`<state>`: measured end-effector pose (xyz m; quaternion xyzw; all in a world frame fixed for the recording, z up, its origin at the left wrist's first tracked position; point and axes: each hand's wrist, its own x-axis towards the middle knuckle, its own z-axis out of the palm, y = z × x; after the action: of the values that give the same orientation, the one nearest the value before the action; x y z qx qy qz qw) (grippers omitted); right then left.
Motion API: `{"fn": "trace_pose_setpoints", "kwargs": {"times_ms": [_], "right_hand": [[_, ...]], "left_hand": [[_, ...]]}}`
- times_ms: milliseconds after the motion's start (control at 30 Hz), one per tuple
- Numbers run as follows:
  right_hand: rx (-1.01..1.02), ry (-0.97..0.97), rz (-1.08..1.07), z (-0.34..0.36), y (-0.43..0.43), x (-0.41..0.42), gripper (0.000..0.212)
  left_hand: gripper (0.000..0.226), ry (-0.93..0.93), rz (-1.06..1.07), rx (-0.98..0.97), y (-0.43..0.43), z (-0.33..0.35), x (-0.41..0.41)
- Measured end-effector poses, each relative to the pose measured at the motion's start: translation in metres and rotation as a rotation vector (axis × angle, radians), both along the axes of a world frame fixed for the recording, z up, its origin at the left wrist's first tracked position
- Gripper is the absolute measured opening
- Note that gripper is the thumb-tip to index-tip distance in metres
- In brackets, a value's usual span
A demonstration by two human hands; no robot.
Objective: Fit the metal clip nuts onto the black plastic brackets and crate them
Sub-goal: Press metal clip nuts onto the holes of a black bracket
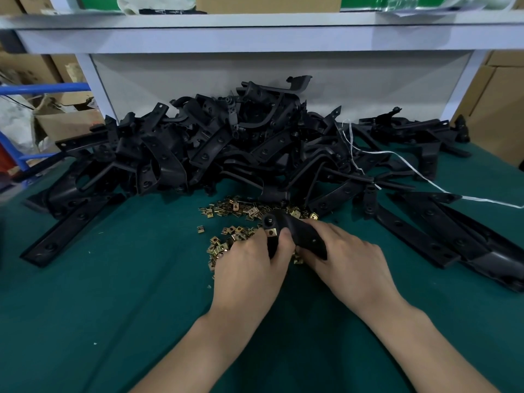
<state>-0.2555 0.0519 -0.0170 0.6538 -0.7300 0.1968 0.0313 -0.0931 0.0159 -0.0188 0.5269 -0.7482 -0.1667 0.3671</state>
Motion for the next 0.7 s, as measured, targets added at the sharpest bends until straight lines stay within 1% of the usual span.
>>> {"fn": "trace_pose_setpoints", "kwargs": {"times_ms": [100, 300, 433, 567, 700], "right_hand": [[-0.002, -0.028, 0.001, 0.0002, 0.0000, -0.0012, 0.048], [-0.010, -0.034, 0.001, 0.0008, 0.0009, -0.0007, 0.048], [0.006, 0.002, 0.014, 0.0011, 0.0007, 0.0000, 0.048], [-0.007, -0.004, 0.015, 0.0013, 0.0001, 0.0009, 0.046], [-0.015, -0.006, 0.003, 0.0006, 0.0002, 0.0008, 0.045]], "left_hand": [[0.044, 0.015, -0.008, -0.019, 0.0001, -0.0004, -0.0001], [0.042, -0.046, 0.027, -0.093, 0.0010, 0.0019, 0.0003], [0.042, -0.052, 0.027, -0.056, 0.0023, 0.0027, -0.0002], [0.039, -0.050, 0.023, -0.042, 0.0031, 0.0049, -0.0006], [0.044, -0.122, 0.044, -0.096, 0.0037, 0.0077, 0.0000]]}}
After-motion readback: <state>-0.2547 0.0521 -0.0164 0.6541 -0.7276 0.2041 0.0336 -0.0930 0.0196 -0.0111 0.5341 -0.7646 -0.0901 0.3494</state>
